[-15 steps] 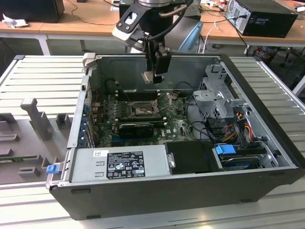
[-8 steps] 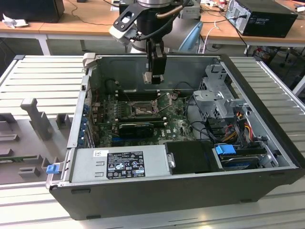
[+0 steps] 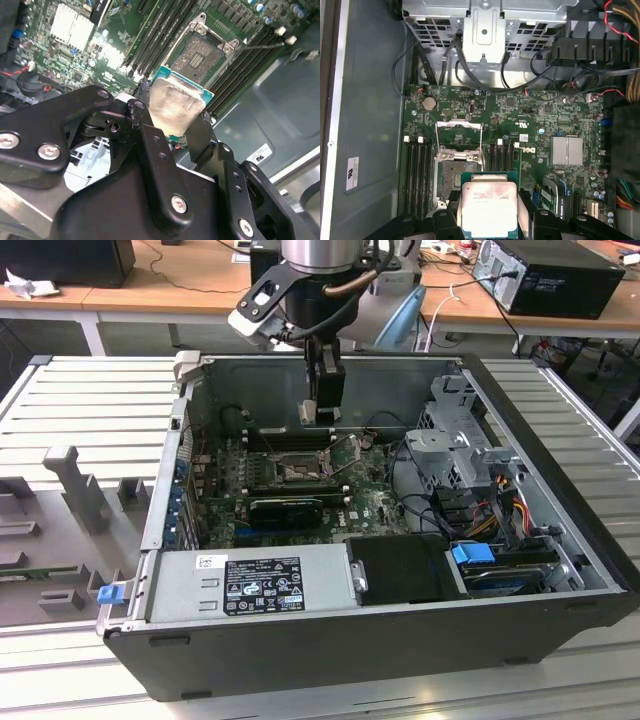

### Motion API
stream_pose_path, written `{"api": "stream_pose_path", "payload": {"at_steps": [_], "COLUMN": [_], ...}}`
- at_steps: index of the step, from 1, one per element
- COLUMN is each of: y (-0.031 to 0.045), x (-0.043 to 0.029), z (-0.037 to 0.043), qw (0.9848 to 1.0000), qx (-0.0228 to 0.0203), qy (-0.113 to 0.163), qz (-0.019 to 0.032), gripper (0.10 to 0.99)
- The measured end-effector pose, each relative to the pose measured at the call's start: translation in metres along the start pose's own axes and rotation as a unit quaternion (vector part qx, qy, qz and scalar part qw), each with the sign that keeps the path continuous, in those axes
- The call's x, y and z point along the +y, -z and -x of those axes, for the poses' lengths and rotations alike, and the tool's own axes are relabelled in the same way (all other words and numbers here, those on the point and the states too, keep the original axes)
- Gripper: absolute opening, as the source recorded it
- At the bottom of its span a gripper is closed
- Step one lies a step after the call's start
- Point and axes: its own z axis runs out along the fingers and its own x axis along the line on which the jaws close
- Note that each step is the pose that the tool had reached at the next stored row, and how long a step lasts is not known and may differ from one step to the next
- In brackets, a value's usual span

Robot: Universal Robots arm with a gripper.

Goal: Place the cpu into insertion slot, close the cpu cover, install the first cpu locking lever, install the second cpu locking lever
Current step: 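Place the cpu into insertion slot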

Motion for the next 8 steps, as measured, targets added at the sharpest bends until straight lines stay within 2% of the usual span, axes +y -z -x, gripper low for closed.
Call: {"api": "stream_pose_path", "payload": {"at_steps": [3, 6, 8], "y": [-0.0114, -0.0207, -0.0238], "x": [-0.0009, -0.0015, -0.0023], "z": [-0.0011, -0.0033, -0.0037], "qw": [1.0, 0.9999, 0.9997], "qx": [0.0005, -0.0008, -0.0014], "qy": [0.005, -0.013, -0.022], "qz": [-0.0011, -0.0012, -0.0011], "gripper": [0.529, 0.529, 0.529]}}
